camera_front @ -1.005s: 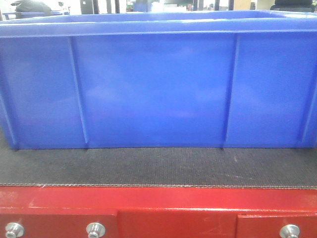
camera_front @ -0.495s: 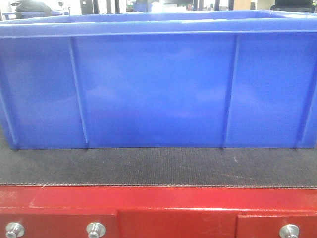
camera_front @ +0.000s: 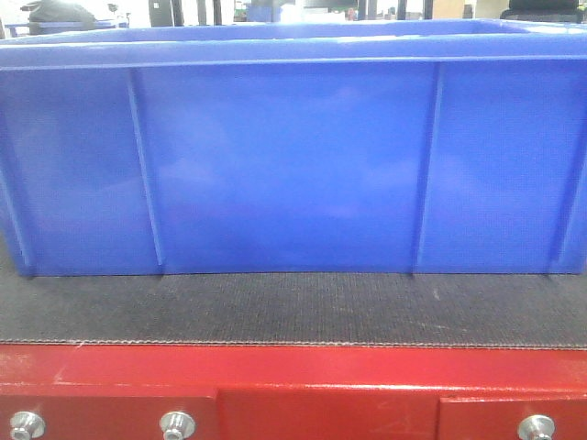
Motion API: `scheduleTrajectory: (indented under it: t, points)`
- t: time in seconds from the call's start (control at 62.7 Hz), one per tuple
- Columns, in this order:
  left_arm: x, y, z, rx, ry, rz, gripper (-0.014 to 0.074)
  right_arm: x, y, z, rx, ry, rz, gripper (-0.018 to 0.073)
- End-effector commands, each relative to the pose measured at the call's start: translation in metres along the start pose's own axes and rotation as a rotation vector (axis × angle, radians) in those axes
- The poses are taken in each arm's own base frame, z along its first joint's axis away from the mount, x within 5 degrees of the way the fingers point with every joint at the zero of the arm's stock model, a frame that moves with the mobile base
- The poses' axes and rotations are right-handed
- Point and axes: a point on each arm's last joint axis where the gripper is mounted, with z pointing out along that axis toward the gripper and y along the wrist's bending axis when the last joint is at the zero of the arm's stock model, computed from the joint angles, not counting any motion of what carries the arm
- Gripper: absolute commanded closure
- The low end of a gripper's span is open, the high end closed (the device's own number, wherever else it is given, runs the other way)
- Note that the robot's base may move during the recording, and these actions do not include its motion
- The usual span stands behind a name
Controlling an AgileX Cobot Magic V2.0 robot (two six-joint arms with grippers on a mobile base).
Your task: Move blue bin to conveyor side
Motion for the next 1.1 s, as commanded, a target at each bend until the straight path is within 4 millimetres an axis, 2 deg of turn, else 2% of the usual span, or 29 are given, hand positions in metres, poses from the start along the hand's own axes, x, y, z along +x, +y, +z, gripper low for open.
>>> scheduleTrajectory:
  t: [0.0,0.112,0.207,0.335,0.558,0.718,1.085]
  points:
    - [-0.002,0.0,-0.001,0.001,-0.025,0.003,0.0593,-0.002,0.0,-0.001,0.001,-0.027,-0.022,0.064]
    - [-0.002,0.0,-0.001,0.001,-0.025,0.003,0.0593,0.0,0.0,0.0,0.001,-0.027,-0.022,0.064]
    - [-0.002,0.0,-0.001,0.001,-0.025,0.003,0.0593,0.009,0.001,0.001,-0.017,-0.04,0.044,0.064]
    - [-0.002,0.0,-0.001,0.001,-0.025,0.003,0.0593,0.035,-0.001,0.0,0.007,-0.077,0.013,0.064]
    - [-0.002,0.0,-0.001,0.001,-0.025,0.003,0.0593,0.084,-0.008,0.001,0.101,0.036,-0.018,0.064]
    - [-0.002,0.0,-0.001,0.001,-0.025,0.003,0.0593,0.105,-0.01,0.002,0.12,0.087,-0.017,0.064]
    - [-0.002,0.0,-0.001,0.001,-0.025,0.003,0.0593,0.104,-0.011,0.003,0.138,0.052,-0.021,0.064]
